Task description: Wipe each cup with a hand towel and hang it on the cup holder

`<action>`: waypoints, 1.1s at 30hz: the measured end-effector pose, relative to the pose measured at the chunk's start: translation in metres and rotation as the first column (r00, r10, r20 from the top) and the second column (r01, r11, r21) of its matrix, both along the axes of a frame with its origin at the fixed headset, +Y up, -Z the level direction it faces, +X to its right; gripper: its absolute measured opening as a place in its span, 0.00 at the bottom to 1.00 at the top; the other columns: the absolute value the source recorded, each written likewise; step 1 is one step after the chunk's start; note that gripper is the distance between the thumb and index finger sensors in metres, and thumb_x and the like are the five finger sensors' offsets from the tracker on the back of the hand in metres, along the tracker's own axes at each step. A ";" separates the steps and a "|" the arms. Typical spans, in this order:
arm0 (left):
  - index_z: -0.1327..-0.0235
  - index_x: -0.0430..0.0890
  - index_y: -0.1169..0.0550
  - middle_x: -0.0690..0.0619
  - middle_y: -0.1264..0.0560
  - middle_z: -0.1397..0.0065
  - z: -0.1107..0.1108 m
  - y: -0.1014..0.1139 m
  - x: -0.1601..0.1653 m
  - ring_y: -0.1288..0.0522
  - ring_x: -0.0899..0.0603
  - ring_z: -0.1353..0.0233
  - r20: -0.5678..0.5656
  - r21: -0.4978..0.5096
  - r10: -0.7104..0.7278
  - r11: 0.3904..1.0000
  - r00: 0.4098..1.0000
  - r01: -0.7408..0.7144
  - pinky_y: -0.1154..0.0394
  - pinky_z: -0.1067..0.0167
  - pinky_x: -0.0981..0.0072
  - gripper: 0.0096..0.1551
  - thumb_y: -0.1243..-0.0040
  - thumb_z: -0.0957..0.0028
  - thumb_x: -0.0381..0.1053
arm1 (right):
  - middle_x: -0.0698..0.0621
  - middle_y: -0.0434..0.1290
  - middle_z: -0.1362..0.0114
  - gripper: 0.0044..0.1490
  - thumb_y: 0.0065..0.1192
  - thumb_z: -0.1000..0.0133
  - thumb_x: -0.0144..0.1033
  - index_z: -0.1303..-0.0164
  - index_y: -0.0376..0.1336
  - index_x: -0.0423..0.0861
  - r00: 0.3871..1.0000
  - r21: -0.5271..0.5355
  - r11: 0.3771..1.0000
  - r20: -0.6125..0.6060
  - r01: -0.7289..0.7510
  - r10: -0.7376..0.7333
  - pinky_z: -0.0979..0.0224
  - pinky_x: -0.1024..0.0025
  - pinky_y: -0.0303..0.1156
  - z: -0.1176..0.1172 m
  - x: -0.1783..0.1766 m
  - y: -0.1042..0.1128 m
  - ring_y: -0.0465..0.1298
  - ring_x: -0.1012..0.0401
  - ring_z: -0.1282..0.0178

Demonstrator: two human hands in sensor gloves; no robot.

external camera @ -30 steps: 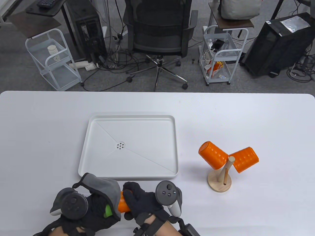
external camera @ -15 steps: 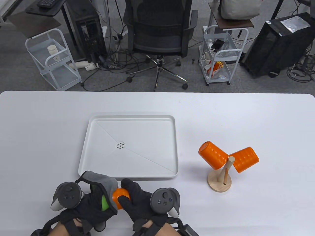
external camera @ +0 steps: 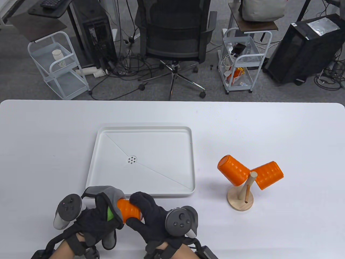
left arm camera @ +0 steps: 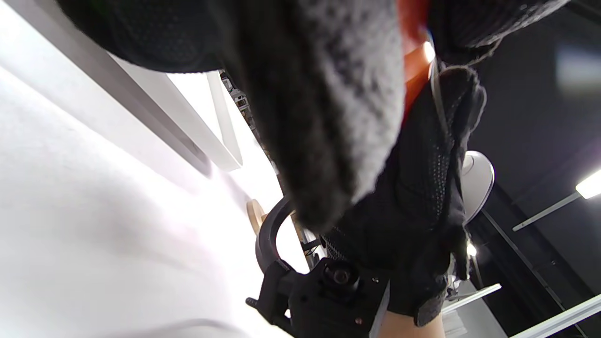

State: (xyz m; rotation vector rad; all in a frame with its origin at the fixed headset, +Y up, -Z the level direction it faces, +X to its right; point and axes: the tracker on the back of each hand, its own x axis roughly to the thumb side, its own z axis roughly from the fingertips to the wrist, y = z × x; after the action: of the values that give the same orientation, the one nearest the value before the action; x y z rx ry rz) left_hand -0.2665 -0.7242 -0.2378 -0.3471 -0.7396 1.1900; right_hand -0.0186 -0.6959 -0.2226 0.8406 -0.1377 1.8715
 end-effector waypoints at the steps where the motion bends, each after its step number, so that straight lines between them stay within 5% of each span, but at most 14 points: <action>1: 0.33 0.67 0.67 0.44 0.59 0.19 -0.001 0.000 -0.001 0.19 0.45 0.44 -0.009 -0.005 0.011 1.000 1.000 -0.011 0.24 0.41 0.41 0.53 0.46 0.49 0.75 | 0.32 0.55 0.20 0.46 0.62 0.44 0.49 0.22 0.47 0.45 1.000 0.005 1.000 0.008 0.008 -0.008 0.30 0.30 0.63 0.000 0.001 0.003 0.73 0.34 0.37; 11: 0.32 0.66 0.66 0.44 0.59 0.19 -0.002 0.003 -0.008 0.20 0.43 0.41 -0.050 -0.040 0.114 0.992 0.992 -0.116 0.25 0.39 0.39 0.52 0.48 0.49 0.75 | 0.32 0.59 0.21 0.47 0.68 0.46 0.48 0.22 0.51 0.42 0.997 0.134 0.991 0.077 -0.021 0.011 0.30 0.30 0.63 0.009 0.015 0.033 0.73 0.33 0.38; 20: 0.32 0.66 0.66 0.44 0.59 0.19 -0.002 0.004 -0.008 0.20 0.43 0.41 -0.056 -0.059 0.120 0.991 0.991 -0.124 0.26 0.38 0.39 0.51 0.48 0.49 0.75 | 0.33 0.60 0.22 0.49 0.70 0.47 0.49 0.23 0.52 0.39 0.970 0.239 0.962 0.232 -0.132 0.075 0.31 0.30 0.64 0.040 0.071 0.074 0.73 0.34 0.39; 29: 0.32 0.66 0.66 0.44 0.59 0.19 -0.003 0.002 -0.008 0.20 0.43 0.41 -0.059 -0.070 0.117 0.990 0.991 -0.122 0.26 0.38 0.39 0.51 0.47 0.49 0.75 | 0.34 0.61 0.23 0.49 0.71 0.49 0.51 0.24 0.54 0.40 0.848 0.270 0.907 0.508 -0.325 0.153 0.31 0.30 0.63 0.078 0.162 0.117 0.73 0.35 0.40; 33: 0.32 0.66 0.65 0.44 0.59 0.19 -0.003 0.002 -0.008 0.20 0.43 0.40 -0.061 -0.081 0.114 0.990 0.992 -0.119 0.26 0.38 0.39 0.51 0.47 0.49 0.75 | 0.35 0.62 0.22 0.49 0.71 0.49 0.52 0.23 0.54 0.42 0.736 0.227 0.869 0.645 -0.440 0.204 0.31 0.31 0.63 0.095 0.199 0.133 0.73 0.35 0.40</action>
State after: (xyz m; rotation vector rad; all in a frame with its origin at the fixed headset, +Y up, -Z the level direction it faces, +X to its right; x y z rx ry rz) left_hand -0.2742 -0.7226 -0.2408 -0.3432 -0.6695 1.3390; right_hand 0.1806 -0.5624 -0.1278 0.4852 -0.8148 2.4576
